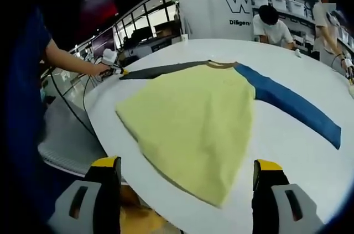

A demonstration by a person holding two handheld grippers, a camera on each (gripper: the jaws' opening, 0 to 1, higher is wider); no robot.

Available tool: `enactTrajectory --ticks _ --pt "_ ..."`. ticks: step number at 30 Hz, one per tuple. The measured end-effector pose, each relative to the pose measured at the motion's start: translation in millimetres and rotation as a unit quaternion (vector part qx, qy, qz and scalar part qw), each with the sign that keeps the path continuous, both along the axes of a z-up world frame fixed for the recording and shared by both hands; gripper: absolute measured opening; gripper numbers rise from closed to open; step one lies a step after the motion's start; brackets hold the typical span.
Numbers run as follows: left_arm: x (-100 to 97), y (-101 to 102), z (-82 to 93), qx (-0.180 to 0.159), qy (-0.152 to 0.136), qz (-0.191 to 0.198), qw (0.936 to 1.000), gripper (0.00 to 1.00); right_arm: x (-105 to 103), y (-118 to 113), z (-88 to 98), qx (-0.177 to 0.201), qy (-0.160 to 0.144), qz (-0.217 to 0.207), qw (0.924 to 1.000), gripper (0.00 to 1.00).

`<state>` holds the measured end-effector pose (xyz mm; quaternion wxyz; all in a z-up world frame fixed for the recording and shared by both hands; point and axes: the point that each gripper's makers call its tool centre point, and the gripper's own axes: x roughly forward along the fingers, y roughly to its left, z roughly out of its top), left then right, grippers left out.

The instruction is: Fold the garment on the visible template until the final outline fits inside the template.

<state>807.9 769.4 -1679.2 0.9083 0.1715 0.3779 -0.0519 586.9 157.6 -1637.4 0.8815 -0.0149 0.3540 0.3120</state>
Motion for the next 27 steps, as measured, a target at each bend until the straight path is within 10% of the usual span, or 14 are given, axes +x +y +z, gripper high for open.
enactTrajectory --ticks 6,13,22,23,27 --pt "5.1 6.1 4.5 -0.029 0.004 0.035 0.999 0.0 7.9 -0.5 -3.6 0.006 -0.001 -0.007 1.0 0.99" --pt "9.2 -21.2 45.2 -0.065 -0.076 0.005 0.995 0.08 9.3 5.0 -5.9 0.018 -0.003 -0.007 0.9998 0.99" --pt "-67.0 -136.3 77.0 -0.175 -0.095 -0.105 0.9743 0.43 -0.8 6.7 -12.7 0.014 -0.002 0.004 0.9999 0.97" --pt "-92.7 -171.5 79.3 -0.216 -0.08 -0.139 0.963 0.45 -3.9 8.3 -13.6 0.016 -0.001 0.008 0.9998 0.97" --pt "-140.0 -219.6 59.5 -0.241 -0.024 -0.186 0.9522 0.56 -14.6 15.6 -16.5 0.024 0.007 0.022 0.9994 0.96"
